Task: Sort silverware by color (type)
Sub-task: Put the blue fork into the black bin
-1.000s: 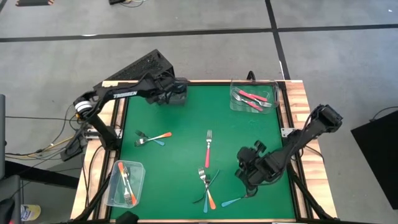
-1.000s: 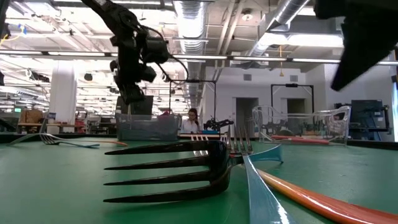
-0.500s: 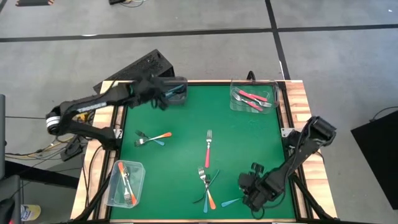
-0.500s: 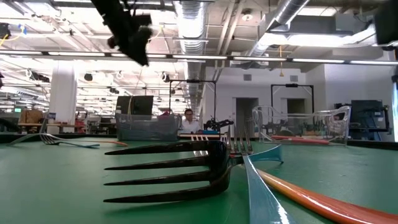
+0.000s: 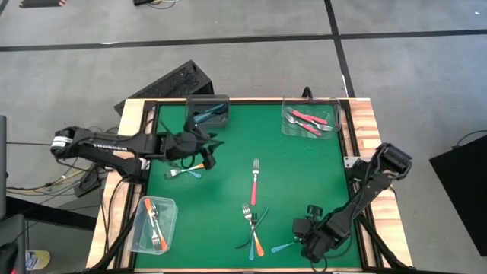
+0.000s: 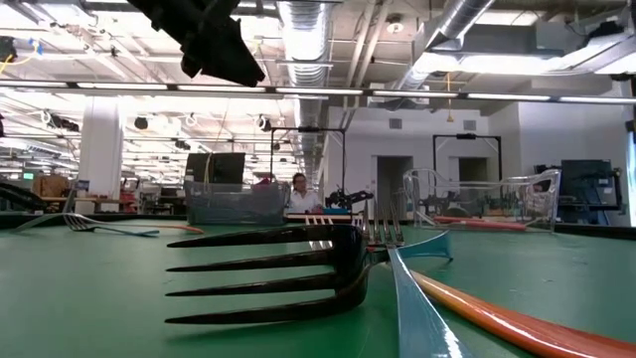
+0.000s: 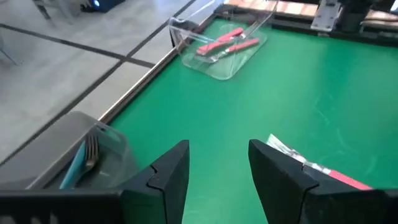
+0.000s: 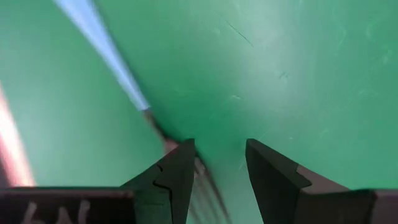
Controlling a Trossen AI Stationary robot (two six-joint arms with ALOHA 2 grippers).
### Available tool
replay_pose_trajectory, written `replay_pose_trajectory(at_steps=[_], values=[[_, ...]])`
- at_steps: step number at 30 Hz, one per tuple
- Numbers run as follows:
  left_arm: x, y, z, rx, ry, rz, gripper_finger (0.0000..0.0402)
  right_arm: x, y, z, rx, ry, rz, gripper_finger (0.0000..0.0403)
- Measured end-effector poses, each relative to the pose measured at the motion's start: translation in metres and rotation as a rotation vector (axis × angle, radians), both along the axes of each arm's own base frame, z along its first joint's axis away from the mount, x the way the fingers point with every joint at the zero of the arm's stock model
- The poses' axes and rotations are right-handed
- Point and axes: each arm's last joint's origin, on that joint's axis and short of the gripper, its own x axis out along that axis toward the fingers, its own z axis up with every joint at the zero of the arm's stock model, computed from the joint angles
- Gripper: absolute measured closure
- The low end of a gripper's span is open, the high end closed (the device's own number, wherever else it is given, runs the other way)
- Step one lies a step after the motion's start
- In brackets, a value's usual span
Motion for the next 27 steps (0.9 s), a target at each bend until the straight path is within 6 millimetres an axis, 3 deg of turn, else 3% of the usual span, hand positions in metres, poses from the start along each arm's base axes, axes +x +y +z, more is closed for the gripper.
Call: replay_pose_trajectory(at_steps=[5, 10, 18, 22, 27], values=[[-0.001, -0.017, 0.000, 0.031, -0.097, 0.008, 0.0248, -0.002, 0.004, 0.012, 0.042, -0.054, 0.032, 0.0233], [-0.006, -0.032, 0.009, 0.060, -0.146, -0.032, 0.0248, -0.002, 0.024, -0.005, 0.059, -0.099, 0.176, 0.0233], [-0.015, -0.054, 0.019, 0.097, -0.200, -0.076, 0.0248, 0.005, 0.024, -0.021, 0.035, -0.065, 0.155, 0.0239], [-0.020, -0.057, 0.024, 0.107, -0.224, -0.075, 0.0248, 0.011, 0.017, -0.022, 0.026, -0.049, 0.124, 0.0270], [-0.023, -0.057, 0.025, 0.113, -0.229, -0.060, 0.0248, 0.021, 0.003, -0.021, 0.001, -0.035, 0.115, 0.0350]])
